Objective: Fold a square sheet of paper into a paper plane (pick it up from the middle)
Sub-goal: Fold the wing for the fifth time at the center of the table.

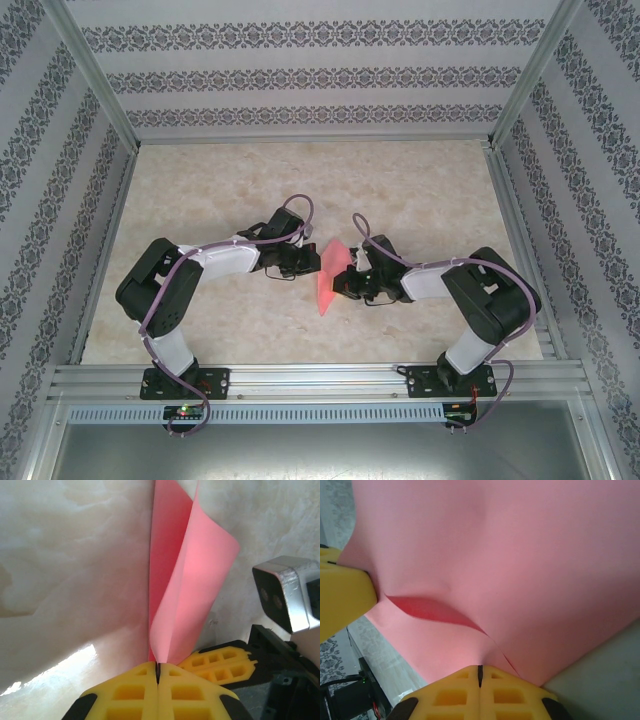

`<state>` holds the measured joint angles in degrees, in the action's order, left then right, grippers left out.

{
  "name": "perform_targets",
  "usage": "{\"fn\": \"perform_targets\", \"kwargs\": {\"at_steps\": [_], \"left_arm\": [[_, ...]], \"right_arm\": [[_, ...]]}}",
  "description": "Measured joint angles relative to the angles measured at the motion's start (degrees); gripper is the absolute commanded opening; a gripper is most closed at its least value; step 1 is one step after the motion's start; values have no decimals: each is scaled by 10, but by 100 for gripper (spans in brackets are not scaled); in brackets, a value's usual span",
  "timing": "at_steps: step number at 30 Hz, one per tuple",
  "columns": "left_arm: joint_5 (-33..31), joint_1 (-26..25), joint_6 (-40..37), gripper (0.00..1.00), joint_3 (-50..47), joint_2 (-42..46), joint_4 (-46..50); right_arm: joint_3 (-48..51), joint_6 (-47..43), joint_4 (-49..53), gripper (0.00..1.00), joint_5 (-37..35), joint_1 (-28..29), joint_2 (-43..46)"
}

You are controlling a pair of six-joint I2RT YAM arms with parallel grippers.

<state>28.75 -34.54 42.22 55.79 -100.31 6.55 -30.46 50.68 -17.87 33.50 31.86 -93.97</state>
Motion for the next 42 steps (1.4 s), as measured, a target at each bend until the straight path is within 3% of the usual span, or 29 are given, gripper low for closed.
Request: {"fn": "perform_targets", "kwargs": {"at_steps": [13,24,42], "left_arm": [[-9,0,-17,1,6,-4,25],[9,-1,-14,16,9,-4,22],[36,-18,-10,21,9,5,30]], "right_arm": [[0,-12,61,7,-33,-8,35],[-2,-16,59,6,-30,-10,28],[-5,-27,61,4,-30,-10,25]]}}
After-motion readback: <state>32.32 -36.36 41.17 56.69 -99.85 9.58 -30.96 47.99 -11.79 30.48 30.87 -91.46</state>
